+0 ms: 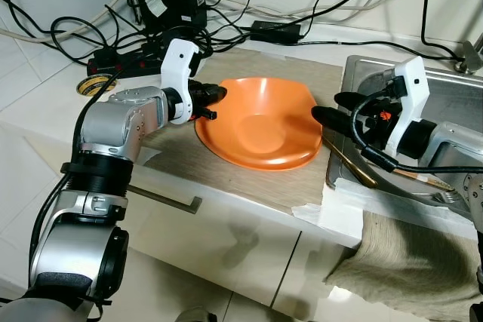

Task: Kitchen organization

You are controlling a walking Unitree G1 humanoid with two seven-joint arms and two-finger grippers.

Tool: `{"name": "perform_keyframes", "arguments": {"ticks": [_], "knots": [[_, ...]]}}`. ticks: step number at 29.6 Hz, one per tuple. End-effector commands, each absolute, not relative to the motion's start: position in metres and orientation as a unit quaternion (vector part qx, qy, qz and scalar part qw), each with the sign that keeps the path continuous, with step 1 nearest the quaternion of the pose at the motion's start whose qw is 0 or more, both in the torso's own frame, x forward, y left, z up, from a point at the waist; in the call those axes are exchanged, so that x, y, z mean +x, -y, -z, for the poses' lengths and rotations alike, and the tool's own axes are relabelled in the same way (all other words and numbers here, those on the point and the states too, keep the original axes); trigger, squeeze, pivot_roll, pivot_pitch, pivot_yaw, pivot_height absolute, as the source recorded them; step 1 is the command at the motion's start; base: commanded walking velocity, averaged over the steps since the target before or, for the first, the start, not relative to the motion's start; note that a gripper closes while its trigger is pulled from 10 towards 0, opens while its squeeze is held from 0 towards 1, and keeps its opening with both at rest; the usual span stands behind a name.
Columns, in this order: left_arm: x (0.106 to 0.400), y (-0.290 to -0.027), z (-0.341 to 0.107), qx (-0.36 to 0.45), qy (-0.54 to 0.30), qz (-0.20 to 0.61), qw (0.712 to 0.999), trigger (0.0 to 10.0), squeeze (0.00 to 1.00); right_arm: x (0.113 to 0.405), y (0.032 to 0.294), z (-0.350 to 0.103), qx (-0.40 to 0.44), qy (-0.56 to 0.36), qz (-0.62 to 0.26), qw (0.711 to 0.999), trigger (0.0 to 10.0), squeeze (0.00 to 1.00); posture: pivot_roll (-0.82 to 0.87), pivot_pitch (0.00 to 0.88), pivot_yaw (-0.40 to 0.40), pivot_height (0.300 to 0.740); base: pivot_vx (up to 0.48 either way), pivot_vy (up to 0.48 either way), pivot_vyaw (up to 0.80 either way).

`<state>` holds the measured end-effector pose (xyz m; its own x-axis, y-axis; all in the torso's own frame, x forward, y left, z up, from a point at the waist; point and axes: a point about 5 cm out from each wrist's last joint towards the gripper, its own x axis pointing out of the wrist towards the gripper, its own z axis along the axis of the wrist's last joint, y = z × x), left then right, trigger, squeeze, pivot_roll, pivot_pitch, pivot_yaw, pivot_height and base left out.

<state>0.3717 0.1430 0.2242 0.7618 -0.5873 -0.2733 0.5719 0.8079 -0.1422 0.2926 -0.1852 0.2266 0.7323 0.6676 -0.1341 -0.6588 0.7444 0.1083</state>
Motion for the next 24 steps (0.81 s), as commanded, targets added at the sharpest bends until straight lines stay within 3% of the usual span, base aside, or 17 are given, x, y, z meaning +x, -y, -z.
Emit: {"name": "perform_keyframes", "arguments": {"ticks": [1, 24], "knots": [[0.372, -0.143, -0.240, -0.021, -0.127, 0.313, 0.941, 0.0, 0.00, 0.294, 0.186, -0.229, 0.021, -0.075, -0.350, 0.934, 10.0, 0.00, -0.02, 0.000, 0.040, 0.740, 0.000, 0.000, 0.00], [0.374, -0.142, -0.265, -0.051, -0.084, 0.306, 0.947, 0.0, 0.00, 0.295, 0.187, -0.230, 0.018, -0.070, -0.345, 0.936, 10.0, 0.00, -0.02, 0.000, 0.037, 0.740, 0.000, 0.000, 0.00]]}}
